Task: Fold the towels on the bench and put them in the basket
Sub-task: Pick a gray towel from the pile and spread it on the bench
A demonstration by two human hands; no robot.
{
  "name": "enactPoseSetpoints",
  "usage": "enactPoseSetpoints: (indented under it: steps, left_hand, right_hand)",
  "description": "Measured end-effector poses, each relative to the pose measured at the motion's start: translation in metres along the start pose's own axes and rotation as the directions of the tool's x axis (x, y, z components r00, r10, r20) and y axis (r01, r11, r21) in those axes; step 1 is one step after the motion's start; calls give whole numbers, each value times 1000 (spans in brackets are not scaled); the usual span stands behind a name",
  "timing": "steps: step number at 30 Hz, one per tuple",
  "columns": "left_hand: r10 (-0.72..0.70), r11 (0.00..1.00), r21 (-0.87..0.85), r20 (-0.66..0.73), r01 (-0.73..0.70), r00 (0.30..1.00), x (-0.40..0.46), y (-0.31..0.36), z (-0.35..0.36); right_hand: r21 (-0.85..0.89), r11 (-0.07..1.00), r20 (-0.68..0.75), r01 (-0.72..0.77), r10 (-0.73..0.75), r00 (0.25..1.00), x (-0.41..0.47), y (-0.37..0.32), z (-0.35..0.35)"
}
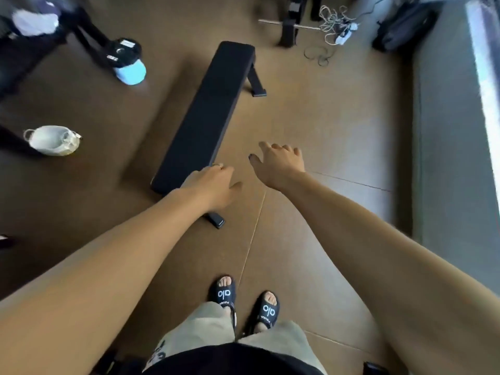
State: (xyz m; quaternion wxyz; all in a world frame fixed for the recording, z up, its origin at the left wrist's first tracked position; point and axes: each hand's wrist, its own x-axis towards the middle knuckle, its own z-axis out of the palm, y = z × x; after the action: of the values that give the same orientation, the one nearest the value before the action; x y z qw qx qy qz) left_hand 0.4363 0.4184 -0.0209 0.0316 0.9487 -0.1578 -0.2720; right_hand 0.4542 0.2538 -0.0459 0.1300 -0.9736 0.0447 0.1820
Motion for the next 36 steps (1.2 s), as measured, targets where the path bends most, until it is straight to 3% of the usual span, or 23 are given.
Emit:
enactPoseSetpoints:
  steps: [9, 15, 25, 36]
  left_hand:
    - [-272, 950, -179, -67, 257, 960, -43, -150, 1]
    - [-350, 917, -228, -69, 327, 934, -51, -285, -7]
    - [-336, 926, -197, -44, 322, 941, -25, -524, -72]
    - [-334, 932, -172, -68, 318, 940, 82, -682, -169]
  right_hand:
    - [-124, 945, 70, 302, -295, 953, 45, -174, 10]
    - [-210, 875, 126, 436, -418, 900, 88, -316, 40]
    - [-205, 901, 158, 382, -354, 922, 201, -531, 55]
    - [-210, 898, 130, 387, -367, 921, 370, -674, 27]
